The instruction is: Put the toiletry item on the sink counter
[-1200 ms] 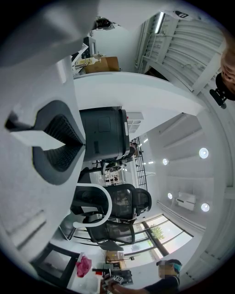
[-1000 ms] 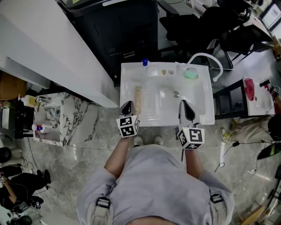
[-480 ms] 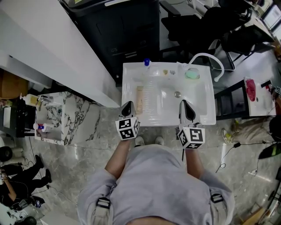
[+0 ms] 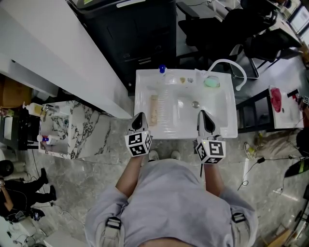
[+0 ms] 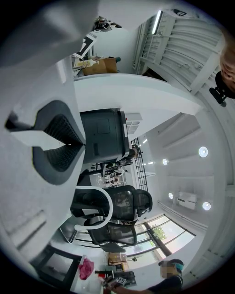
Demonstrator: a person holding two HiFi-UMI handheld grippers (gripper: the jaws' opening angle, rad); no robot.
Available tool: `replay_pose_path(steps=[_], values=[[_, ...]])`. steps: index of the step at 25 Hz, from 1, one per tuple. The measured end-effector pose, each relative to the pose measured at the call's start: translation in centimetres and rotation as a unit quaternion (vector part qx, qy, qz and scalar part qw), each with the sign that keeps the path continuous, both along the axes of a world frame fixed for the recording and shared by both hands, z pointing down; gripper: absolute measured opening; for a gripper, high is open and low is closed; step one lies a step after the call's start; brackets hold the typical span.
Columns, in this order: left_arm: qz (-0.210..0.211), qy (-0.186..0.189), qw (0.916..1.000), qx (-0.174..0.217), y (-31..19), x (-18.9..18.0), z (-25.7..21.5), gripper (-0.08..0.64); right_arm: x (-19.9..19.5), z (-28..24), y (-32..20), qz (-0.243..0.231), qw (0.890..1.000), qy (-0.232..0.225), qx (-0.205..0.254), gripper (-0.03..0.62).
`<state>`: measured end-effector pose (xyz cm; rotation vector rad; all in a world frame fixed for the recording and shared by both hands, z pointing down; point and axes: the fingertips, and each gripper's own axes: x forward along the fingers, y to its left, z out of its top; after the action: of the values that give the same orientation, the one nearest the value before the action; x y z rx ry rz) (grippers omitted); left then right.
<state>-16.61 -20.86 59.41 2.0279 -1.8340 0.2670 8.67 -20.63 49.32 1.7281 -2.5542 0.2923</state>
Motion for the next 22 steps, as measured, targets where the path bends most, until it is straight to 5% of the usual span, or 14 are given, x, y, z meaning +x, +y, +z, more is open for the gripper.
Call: replay_pose_path(steps=[22], values=[[-0.006, 0.003, 0.9987, 0.051, -0.1, -1.0, -4.5, 0.006, -0.3, -0.1, -0.3, -0.006, 1.000, 0.001, 0.003, 0.002]])
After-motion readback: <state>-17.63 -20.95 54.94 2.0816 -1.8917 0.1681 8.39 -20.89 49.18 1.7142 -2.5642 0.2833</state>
